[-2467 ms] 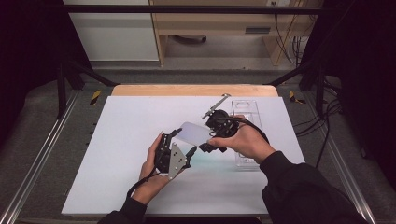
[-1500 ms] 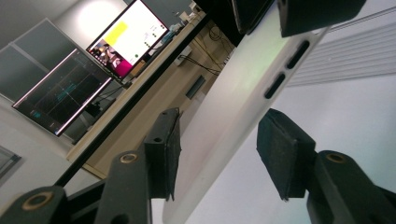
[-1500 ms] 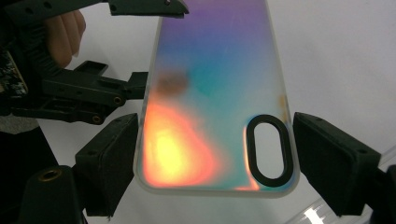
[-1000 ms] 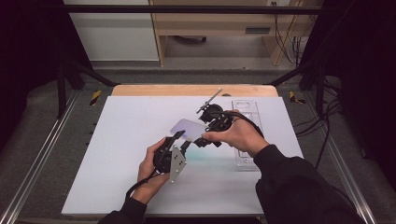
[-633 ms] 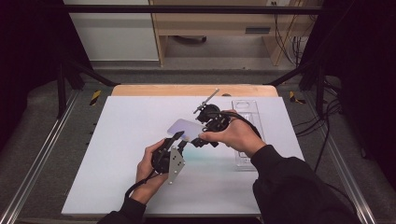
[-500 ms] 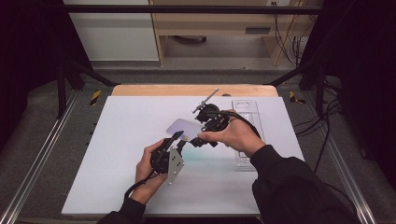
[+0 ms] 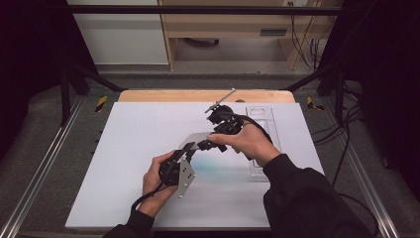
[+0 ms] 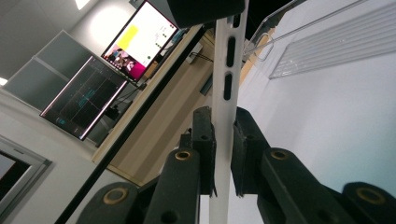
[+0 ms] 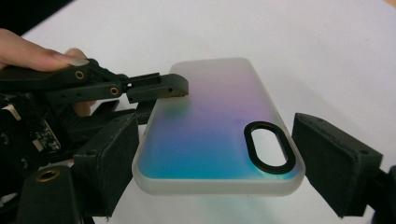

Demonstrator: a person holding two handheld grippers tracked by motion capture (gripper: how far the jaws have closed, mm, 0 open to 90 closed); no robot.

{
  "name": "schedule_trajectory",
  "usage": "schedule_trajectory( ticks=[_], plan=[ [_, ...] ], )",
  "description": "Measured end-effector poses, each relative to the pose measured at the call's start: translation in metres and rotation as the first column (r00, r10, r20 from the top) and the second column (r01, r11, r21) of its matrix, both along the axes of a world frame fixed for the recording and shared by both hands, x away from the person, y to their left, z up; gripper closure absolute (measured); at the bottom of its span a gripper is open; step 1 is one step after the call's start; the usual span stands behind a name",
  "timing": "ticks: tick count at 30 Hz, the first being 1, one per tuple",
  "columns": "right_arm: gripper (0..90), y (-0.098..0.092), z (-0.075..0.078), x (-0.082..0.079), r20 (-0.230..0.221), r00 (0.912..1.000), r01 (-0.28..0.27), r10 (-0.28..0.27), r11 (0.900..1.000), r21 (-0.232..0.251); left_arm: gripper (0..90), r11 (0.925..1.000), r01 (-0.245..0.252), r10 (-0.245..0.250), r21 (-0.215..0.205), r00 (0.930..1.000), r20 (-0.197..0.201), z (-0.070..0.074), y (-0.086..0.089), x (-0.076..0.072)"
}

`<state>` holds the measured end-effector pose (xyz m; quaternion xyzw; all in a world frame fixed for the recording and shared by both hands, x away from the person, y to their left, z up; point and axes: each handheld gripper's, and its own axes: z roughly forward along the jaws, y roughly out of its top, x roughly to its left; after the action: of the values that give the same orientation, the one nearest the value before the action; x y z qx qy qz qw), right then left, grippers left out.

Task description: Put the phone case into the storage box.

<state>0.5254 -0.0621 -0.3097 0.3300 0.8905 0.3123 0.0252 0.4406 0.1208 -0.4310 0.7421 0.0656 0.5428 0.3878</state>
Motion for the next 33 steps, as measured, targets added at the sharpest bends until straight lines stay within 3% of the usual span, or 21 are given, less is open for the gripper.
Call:
schedule_trajectory(
  ticks=[6, 10, 15, 21, 24, 28, 31, 32, 33],
  plan=[
    [13.9, -0.009, 0.003, -0.005, 0.069, 0.9976, 0.006, -0.013, 0.996, 0.092, 81.0, 0.9967, 0.001, -0.004, -0.082, 0.9990, -0.045, 0.000, 0.006, 0.002],
    [12.7, -0.018, 0.009, -0.011, 0.118, 0.9922, 0.020, -0.041, 0.984, 0.175, 81.0, 0.9843, -0.026, 0.007, -0.174, 0.9940, -0.109, 0.000, 0.016, 0.006],
    [9.0, -0.031, 0.011, -0.018, 0.215, 0.9723, 0.035, -0.090, 0.968, 0.249, 81.0, 0.9499, -0.098, 0.042, -0.297, 0.9808, -0.191, 0.003, 0.032, 0.011],
    [7.9, -0.036, 0.006, -0.024, 0.304, 0.9413, 0.058, -0.148, 0.957, 0.286, 81.0, 0.9102, -0.144, 0.036, -0.388, 0.9617, -0.272, 0.007, 0.044, 0.015],
    [4.5, -0.037, 0.003, -0.027, 0.318, 0.9346, 0.059, -0.160, 0.951, 0.304, 81.0, 0.8882, -0.165, 0.027, -0.429, 0.9505, -0.310, 0.008, 0.048, 0.017],
    [4.4, -0.040, -0.003, -0.031, 0.342, 0.9193, 0.084, -0.195, 0.946, 0.314, 81.1, 0.8570, -0.184, 0.006, -0.481, 0.9373, -0.349, 0.011, 0.053, 0.018],
    [4.6, -0.041, -0.006, -0.033, 0.361, 0.9060, 0.092, -0.221, 0.935, 0.343, 81.0, 0.8404, -0.185, -0.012, -0.510, 0.9337, -0.358, 0.012, 0.055, 0.019],
    [4.5, -0.042, -0.007, -0.034, 0.357, 0.9060, 0.094, -0.228, 0.930, 0.355, 81.0, 0.8342, -0.186, -0.018, -0.519, 0.9318, -0.362, 0.012, 0.055, 0.019],
    [4.5, -0.042, -0.009, -0.034, 0.356, 0.9052, 0.095, -0.233, 0.926, 0.364, 81.0, 0.8251, -0.196, -0.024, -0.530, 0.9252, -0.379, 0.012, 0.056, 0.018]
  ],
)
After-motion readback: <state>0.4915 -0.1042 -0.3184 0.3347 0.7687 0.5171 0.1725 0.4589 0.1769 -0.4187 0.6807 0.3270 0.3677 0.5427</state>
